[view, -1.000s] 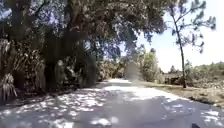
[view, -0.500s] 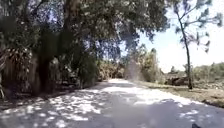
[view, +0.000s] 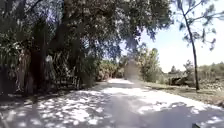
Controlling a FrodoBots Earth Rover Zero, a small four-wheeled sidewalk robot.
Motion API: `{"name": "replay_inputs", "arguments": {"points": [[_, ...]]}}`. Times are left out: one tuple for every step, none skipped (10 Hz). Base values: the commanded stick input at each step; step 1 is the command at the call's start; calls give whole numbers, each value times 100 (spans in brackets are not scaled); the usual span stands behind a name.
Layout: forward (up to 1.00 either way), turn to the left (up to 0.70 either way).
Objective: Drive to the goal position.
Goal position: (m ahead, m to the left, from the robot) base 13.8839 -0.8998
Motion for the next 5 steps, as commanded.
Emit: {"name": "replay_inputs", "arguments": {"points": [[70,0],[70,0],[70,0],[70,0],[70,0]]}}
